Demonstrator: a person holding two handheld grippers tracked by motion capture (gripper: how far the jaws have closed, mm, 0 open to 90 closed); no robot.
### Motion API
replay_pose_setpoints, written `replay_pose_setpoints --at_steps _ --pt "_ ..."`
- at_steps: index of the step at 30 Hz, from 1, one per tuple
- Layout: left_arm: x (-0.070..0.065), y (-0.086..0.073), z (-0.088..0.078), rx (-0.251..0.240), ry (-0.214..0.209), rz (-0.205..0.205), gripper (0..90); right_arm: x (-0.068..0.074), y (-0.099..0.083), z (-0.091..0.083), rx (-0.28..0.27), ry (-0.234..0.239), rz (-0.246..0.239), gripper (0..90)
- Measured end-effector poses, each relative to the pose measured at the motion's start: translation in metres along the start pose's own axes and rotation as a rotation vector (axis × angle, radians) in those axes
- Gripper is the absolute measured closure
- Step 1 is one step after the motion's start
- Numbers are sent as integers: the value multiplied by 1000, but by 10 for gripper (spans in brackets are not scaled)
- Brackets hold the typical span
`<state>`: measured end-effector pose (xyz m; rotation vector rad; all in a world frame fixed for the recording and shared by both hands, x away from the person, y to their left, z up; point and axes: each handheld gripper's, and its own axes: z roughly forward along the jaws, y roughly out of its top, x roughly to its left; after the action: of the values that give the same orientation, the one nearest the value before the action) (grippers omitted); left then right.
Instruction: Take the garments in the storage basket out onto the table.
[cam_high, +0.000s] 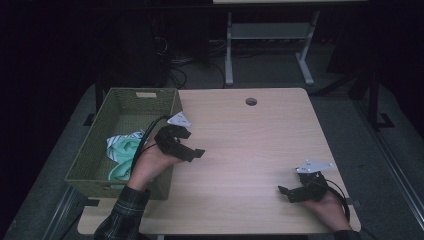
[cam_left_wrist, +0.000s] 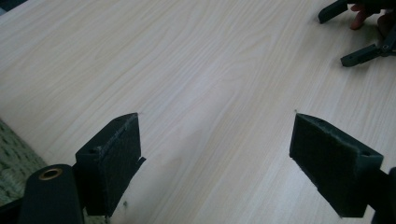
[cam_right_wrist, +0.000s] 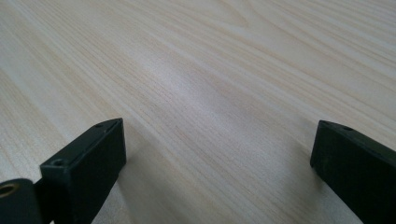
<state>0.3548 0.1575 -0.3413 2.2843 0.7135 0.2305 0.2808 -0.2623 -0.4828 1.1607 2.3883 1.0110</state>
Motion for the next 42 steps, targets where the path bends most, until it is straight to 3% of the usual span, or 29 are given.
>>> replay_pose_setpoints --at_steps 24,32,42 --pt "21 -11 -30 -31 62 -47 160 0 0 0 -1 0 -1 30" --pt "33 -22 -42 -33 116 -94 162 0 0 0 0 0 -1 30" --pt "47 -32 -54 -44 158 -122 163 0 0 0 1 1 1 30"
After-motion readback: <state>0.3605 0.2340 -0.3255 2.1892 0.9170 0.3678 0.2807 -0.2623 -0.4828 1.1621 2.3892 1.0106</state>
